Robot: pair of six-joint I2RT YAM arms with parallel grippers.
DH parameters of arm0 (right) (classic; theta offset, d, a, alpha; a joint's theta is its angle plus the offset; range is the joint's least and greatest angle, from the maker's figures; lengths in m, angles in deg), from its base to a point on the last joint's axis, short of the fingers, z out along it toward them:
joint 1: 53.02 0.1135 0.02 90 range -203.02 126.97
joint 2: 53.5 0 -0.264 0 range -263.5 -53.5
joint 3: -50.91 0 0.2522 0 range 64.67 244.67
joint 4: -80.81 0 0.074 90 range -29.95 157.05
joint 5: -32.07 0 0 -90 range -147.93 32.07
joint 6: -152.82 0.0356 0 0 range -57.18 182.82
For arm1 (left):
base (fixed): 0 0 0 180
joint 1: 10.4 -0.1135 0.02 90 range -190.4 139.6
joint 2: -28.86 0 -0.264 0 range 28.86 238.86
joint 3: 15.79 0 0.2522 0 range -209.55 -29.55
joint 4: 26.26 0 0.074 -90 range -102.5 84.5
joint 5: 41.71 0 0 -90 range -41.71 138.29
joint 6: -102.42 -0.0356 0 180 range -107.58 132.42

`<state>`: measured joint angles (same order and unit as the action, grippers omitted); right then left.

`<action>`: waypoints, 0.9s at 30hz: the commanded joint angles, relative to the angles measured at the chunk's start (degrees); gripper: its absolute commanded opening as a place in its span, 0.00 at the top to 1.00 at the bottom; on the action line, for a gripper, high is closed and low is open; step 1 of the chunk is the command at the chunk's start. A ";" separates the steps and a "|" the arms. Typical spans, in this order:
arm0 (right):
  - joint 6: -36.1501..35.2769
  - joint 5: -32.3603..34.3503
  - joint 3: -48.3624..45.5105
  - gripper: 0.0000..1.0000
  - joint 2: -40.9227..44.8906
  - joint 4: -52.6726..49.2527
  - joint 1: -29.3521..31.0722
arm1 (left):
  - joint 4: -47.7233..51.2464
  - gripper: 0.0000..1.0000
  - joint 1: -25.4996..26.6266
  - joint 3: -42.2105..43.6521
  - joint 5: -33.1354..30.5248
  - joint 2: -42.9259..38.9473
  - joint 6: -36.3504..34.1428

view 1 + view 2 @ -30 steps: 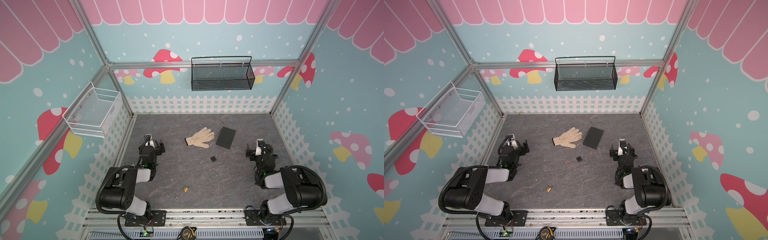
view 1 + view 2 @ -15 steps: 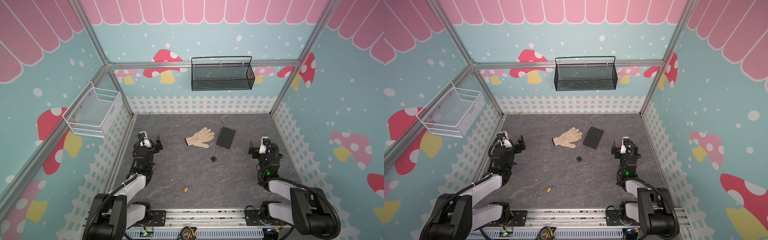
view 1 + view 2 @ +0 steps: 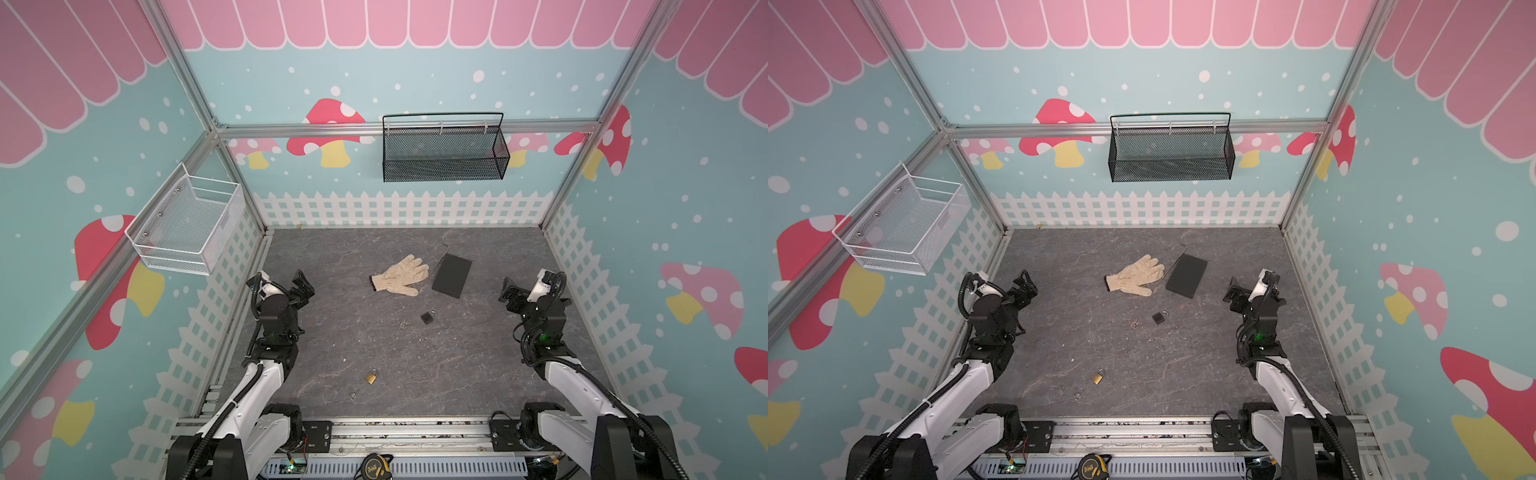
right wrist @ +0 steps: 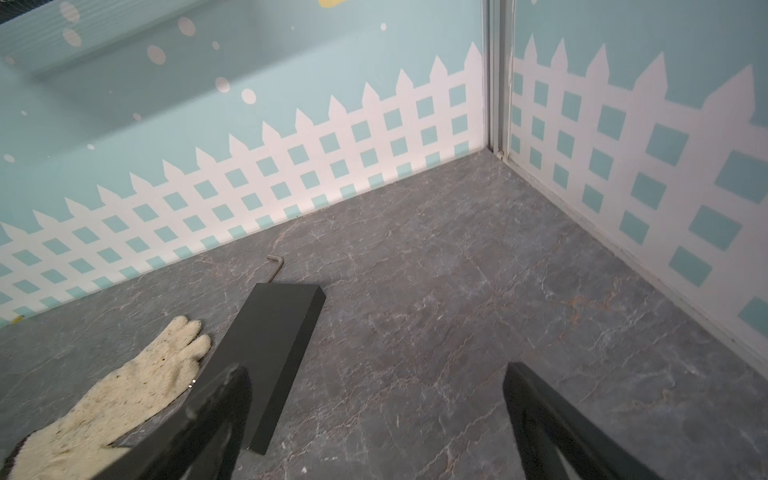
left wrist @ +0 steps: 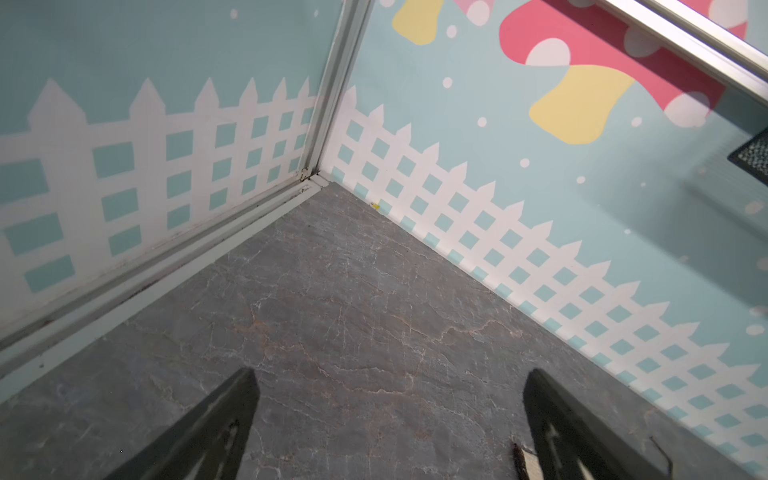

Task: Unlock with the key
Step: 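Move the right gripper toward the silver key ring while the left arm advances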

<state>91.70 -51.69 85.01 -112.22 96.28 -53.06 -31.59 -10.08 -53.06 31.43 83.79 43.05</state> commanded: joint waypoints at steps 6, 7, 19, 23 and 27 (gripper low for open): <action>2.38 -9.58 6.48 0.02 -0.49 -13.40 -0.23 | 17.24 0.00 -0.83 -6.29 7.29 -1.76 5.81; 2.49 -11.04 6.91 0.02 -0.68 -13.91 -0.15 | 18.53 0.00 -0.76 -6.82 8.19 -1.98 6.03; -0.68 -13.32 19.22 0.02 -7.73 -27.97 12.23 | 25.95 0.00 7.50 -8.86 15.05 -3.75 6.73; -1.48 -12.69 23.50 0.02 -11.65 -32.38 17.97 | 27.75 0.00 12.26 -8.84 13.04 -4.55 7.06; -1.23 -12.26 26.59 0.02 -15.79 -35.16 23.91 | 29.26 0.00 16.54 -8.64 11.21 -4.75 8.58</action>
<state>91.13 -64.83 109.70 -125.70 66.40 -32.05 -5.45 4.35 -60.14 44.76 79.77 49.76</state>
